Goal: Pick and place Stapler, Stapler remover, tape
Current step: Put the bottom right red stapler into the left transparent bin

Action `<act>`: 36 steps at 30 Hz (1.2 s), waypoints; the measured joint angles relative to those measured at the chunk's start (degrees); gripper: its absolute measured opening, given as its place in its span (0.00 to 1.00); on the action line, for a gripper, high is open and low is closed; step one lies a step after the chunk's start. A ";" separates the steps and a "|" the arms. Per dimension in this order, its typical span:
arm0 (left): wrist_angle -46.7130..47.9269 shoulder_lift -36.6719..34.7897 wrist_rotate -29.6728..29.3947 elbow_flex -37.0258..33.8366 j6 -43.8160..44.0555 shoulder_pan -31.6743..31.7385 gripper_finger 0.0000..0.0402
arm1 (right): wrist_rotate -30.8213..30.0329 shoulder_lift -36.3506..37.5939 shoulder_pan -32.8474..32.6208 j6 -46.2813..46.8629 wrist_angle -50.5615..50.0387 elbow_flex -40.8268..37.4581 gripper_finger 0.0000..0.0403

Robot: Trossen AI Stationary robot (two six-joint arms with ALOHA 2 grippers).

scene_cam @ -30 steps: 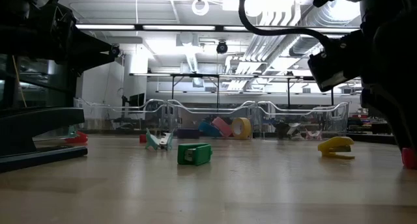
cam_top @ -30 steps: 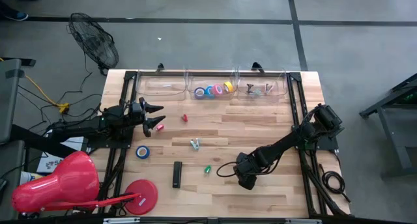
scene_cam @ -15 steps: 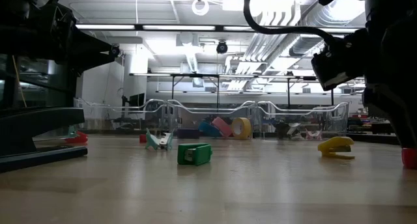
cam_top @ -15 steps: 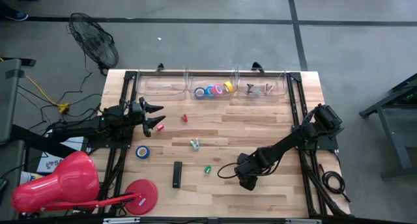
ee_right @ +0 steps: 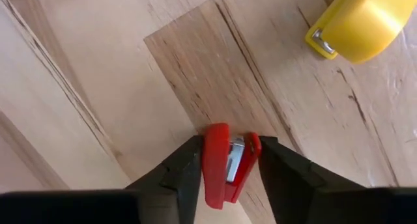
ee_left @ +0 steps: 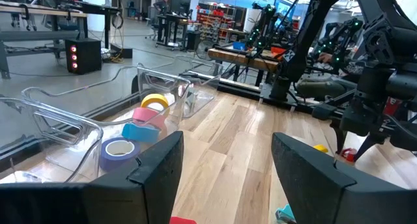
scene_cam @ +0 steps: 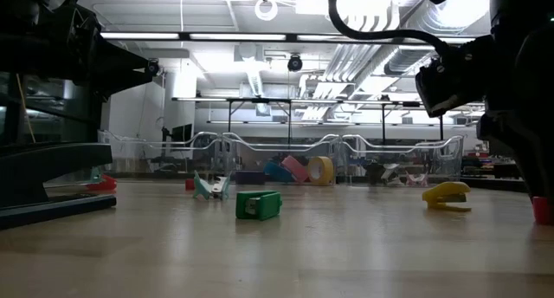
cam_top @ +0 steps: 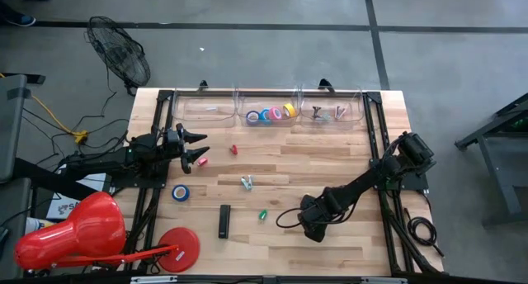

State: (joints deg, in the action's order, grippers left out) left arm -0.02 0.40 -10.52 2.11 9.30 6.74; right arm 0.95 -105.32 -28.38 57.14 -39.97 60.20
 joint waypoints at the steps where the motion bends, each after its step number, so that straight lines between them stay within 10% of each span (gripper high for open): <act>1: -0.01 0.00 0.00 -0.01 0.00 0.01 0.57 | -0.03 -0.01 0.02 -0.02 0.27 -0.02 0.32; 24: -0.01 0.01 0.00 -0.02 0.00 0.01 0.57 | -9.83 4.86 2.40 2.70 15.99 -0.13 0.14; 36: -0.01 0.00 0.00 -0.01 0.00 0.00 0.57 | -15.37 12.09 11.75 -15.59 32.10 -0.06 0.14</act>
State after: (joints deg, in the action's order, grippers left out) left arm -0.03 0.40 -10.52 2.09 9.30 6.74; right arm -14.42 -93.22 -16.63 41.55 -7.87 60.15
